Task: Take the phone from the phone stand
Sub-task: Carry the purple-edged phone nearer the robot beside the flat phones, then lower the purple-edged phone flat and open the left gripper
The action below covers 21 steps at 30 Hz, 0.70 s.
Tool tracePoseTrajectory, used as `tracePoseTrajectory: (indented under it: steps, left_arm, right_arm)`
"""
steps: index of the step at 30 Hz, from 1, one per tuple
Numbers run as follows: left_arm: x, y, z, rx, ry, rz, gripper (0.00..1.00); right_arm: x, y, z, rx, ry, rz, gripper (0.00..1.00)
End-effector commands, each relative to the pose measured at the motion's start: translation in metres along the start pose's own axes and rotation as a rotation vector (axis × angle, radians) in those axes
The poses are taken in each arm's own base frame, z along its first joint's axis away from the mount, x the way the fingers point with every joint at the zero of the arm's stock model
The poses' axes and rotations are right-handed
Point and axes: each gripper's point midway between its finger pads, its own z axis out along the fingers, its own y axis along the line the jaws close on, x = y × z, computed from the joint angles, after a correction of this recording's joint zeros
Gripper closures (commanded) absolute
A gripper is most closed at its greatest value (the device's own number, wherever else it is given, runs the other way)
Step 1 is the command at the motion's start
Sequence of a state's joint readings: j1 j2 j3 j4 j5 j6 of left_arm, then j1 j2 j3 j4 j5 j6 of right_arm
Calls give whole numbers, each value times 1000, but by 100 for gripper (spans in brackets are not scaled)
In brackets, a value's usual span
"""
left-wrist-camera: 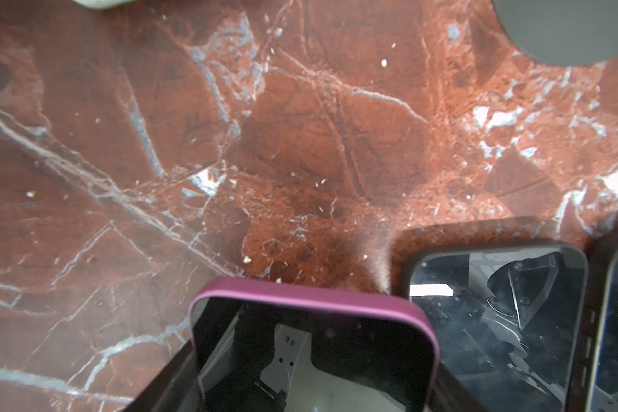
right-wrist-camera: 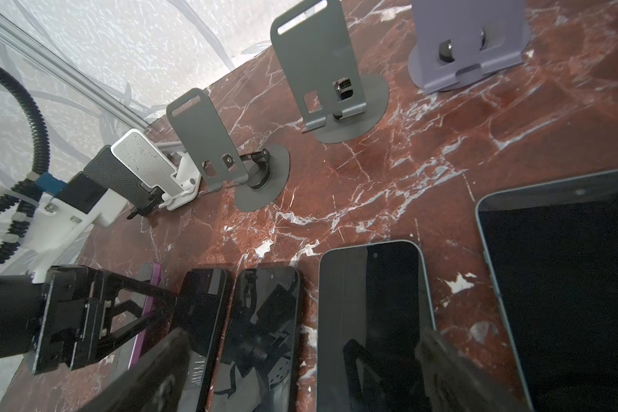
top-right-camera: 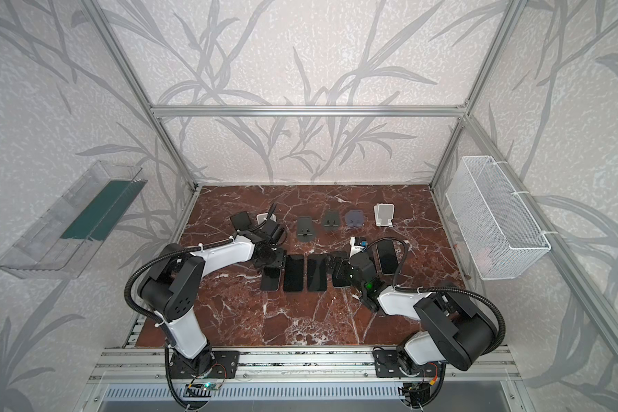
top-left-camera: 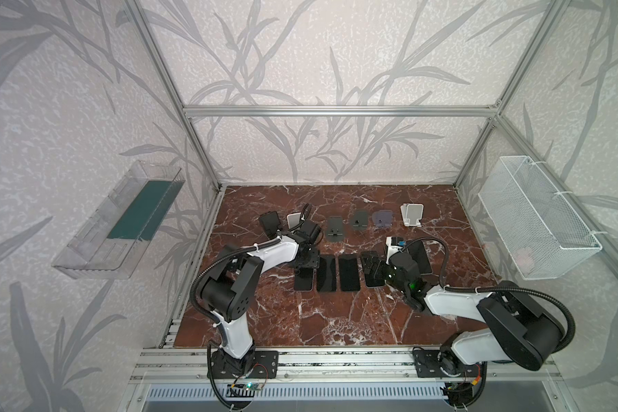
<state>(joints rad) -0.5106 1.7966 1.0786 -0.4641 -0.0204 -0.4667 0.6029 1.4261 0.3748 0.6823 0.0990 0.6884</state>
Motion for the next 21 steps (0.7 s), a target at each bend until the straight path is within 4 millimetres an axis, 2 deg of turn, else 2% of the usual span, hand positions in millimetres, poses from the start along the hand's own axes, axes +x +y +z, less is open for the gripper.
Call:
tracePoseTrajectory:
  steps: [1, 12, 21]
  left_arm:
    - [-4, -7, -5, 15, 4, 3, 39]
    - [-7, -10, -10, 32, -1, 9, 36]
    - [-4, -8, -4, 19, 11, 11, 35]
  right_arm:
    - [-8, 5, 1, -9, -19, 10, 1]
    - [-9, 6, 1, -12, -18, 10, 1]
    - [-7, 6, 1, -13, -13, 10, 1]
